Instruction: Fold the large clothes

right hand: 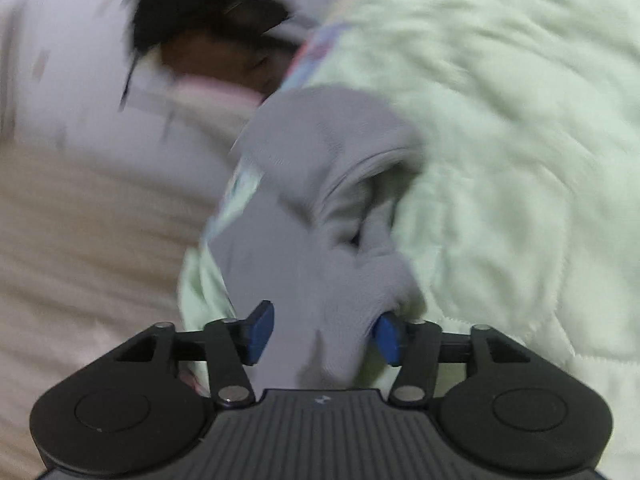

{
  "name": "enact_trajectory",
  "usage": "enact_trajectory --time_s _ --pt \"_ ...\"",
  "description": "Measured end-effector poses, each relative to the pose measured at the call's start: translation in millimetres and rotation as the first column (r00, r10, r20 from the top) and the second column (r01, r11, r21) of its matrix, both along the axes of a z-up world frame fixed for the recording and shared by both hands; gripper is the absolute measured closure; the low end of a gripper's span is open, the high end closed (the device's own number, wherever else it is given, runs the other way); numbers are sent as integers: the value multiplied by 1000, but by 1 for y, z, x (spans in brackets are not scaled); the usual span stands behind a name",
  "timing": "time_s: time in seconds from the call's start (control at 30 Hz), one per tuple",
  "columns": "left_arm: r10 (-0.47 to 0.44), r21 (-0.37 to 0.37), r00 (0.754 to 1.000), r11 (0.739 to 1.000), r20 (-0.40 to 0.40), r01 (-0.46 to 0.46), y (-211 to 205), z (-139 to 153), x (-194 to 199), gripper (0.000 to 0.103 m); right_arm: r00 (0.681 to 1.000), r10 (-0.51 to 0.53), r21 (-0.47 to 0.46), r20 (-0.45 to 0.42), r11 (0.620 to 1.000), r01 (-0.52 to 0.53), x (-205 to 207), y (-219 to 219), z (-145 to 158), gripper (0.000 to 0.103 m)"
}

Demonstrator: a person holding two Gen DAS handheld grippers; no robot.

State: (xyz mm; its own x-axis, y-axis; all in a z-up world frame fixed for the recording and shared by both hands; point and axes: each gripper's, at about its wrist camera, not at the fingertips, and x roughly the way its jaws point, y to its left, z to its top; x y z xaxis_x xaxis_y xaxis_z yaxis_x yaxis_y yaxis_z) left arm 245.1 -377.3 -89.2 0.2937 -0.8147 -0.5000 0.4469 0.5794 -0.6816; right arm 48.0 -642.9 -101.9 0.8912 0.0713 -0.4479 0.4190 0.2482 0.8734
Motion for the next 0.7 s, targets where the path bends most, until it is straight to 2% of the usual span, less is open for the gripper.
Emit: enact_trajectory --time_s 0.07,0.17,0.2,0.23,0.27,0.33,0.37,0.43,0.53,0.6,0.63,0.67,0.7 --pt "-51 42 996 998 67 49 -19 6 -2 34 999 -52 42 7 998 52 0 -15 -1 43" --pt "-108 119 981 989 164 89 -41 11 -7 24 990 -144 -12 14 990 144 -9 -28 16 37" --pt "-139 130 977 984 158 119 -48 9 -7 24 987 -155 -32 32 987 156 -13 -33 23 33" --pt "-173 131 975 979 139 155 -54 7 -6 24 989 -143 -36 26 989 144 -13 -36 25 23" --pt "-210 136 971 972 115 194 -63 5 -5 24 995 -94 -31 -15 995 93 -7 -42 26 19" --pt "-246 149 964 962 102 230 -77 2 -2 24 997 -53 31 -53 998 54 3 -51 17 19" --pt "-246 154 963 961 111 227 -79 0 0 24 998 -62 90 -28 994 64 8 -56 6 20" --pt "-236 169 965 962 118 215 -77 -3 4 24 997 -70 135 -21 988 72 18 -60 -4 20" --pt "-186 140 979 975 79 174 -57 -10 15 24 997 -63 132 -53 989 69 48 -67 -17 20" --pt "-138 136 988 982 67 128 -45 -14 25 23 994 -93 75 -64 992 98 64 -72 -20 33" --pt "-115 136 991 985 65 106 -40 -15 28 23 989 -128 3 -73 992 128 68 -72 -17 47" --pt "-84 131 994 988 62 76 -36 -16 32 23 983 -164 -72 -79 985 158 72 -73 -13 73" --pt "-57 118 997 992 53 50 -31 -16 35 23 982 -174 -111 -75 980 165 73 -74 -10 92"
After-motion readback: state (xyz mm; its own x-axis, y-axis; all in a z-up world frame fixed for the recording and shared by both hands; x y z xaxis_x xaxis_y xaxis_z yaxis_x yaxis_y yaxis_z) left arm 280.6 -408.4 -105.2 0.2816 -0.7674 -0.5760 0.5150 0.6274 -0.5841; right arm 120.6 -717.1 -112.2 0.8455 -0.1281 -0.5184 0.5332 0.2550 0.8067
